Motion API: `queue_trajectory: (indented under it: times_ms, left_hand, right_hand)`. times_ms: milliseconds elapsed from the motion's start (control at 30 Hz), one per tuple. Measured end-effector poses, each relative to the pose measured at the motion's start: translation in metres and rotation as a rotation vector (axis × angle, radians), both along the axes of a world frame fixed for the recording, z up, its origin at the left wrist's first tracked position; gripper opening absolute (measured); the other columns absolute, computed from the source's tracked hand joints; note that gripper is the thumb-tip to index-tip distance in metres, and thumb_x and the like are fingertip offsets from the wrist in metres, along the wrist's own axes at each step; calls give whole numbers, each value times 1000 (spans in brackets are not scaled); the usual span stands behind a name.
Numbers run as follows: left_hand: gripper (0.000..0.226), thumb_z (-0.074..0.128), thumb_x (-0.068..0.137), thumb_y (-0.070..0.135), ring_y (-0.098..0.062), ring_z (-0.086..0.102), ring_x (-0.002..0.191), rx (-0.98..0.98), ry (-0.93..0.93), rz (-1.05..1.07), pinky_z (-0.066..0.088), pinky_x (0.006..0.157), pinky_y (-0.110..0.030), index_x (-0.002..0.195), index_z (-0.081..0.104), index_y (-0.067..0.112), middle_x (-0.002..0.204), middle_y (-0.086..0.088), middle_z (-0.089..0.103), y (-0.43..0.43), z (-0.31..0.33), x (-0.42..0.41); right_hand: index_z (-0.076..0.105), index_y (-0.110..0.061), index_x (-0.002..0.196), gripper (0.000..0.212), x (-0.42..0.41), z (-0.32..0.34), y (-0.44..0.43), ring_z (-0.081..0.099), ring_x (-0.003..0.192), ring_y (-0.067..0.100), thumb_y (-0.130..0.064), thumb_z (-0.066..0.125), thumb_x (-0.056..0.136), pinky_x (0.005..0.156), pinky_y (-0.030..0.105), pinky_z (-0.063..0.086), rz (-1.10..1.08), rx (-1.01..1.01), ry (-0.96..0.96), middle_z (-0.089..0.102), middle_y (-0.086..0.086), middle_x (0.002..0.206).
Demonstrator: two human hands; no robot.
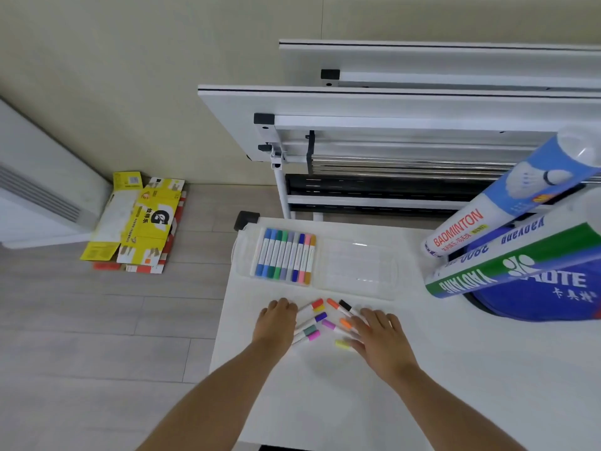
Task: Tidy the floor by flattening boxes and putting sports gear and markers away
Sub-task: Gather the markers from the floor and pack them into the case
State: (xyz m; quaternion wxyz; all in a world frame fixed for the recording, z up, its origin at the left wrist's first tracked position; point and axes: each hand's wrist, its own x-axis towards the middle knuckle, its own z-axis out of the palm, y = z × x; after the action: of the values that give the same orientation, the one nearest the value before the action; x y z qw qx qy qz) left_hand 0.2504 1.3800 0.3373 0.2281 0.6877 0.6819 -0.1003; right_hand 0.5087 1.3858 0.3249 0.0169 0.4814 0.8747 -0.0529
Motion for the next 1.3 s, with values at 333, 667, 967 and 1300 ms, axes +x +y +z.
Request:
queue_trajectory:
  times_ms: [333, 667, 967, 1300]
  left_hand:
    - [20, 64, 95, 24, -12, 58, 101, 126, -317, 283, 49, 91, -20, 115, 61, 19, 108, 6, 57, 24, 33, 10]
    - [19, 68, 92, 26, -14, 57, 95, 120, -446, 319, 50, 84, -22, 106, 60, 16, 102, 3, 57, 66, 49, 6]
    - [41, 45, 103, 41, -22, 32, 141, 114, -162, -111, 31, 114, -36, 141, 48, 26, 149, 1, 42, 95, 12, -64]
    - [57, 27, 107, 44, -25, -20, 150, 3, 3, -291, 5, 123, -50, 157, 2, 35, 164, 1, -19, 101, -15, -57]
  right_hand:
    - [61, -27, 77, 29, -67, 50, 49, 58, 73, 10, -45, 48, 95, 71, 23, 48, -386, -545, 362, 60, -8, 79]
    - [60, -12, 66, 33, -123, 69, 89, 45, 52, 11, -32, 62, 92, 53, 20, 35, -810, -782, 839, 52, -3, 57]
    - [64, -10, 92, 27, -114, 31, 118, 59, 80, 22, -30, 47, 99, 74, 29, 46, -906, -761, 477, 63, 6, 85]
    - [63, -15, 79, 27, -129, 5, 156, 61, 71, 17, -32, 52, 98, 71, 26, 47, -799, -712, 297, 58, -2, 67]
